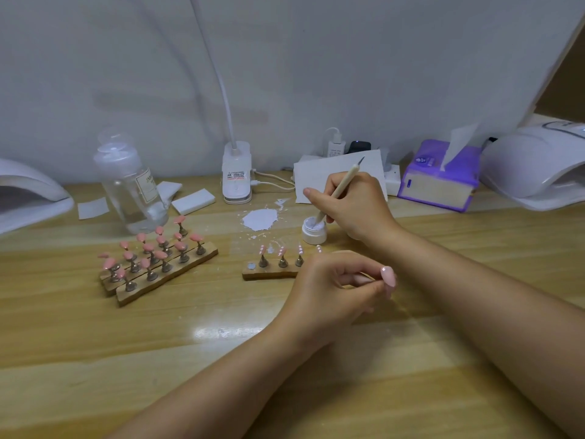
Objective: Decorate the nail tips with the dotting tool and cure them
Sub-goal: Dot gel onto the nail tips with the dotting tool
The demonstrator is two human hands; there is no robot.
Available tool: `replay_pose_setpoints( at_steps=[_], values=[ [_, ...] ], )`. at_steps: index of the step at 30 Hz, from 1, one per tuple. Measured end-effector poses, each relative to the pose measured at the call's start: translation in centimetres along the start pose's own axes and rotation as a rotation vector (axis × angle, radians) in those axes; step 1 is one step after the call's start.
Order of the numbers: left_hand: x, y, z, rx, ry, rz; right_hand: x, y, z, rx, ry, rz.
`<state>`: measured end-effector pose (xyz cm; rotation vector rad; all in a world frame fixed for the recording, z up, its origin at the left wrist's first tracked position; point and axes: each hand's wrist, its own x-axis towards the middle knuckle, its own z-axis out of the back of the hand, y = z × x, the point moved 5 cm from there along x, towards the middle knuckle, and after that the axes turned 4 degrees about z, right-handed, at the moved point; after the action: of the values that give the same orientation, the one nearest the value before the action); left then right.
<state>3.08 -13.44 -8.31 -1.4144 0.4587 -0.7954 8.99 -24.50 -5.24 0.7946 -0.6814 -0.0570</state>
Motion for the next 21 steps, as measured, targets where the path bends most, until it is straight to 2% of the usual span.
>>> replay_pose_setpoints(
  at_steps=[6,12,18,21],
  values=[
    [-0.1,-0.1,0.1,0.028,-0.007,0.020,-0.1,0.4,0.3,0.033,-0.003,-0.025],
    [-0.1,0.0,0.0,0.041,-0.020,0.044,-1.8,0.7,4.3,0.298,-0.231,-0.168],
    [0.1,0.0,0.0,0.121,-0.051,0.013,-7.0,0.3,7.0,0.637,-0.267,-0.279],
    [0.2,0.2,0.0,0.167,-0.058,0.015,-8.9,-0.1,6.6,0.724,-0.240,-0.324]
  ],
)
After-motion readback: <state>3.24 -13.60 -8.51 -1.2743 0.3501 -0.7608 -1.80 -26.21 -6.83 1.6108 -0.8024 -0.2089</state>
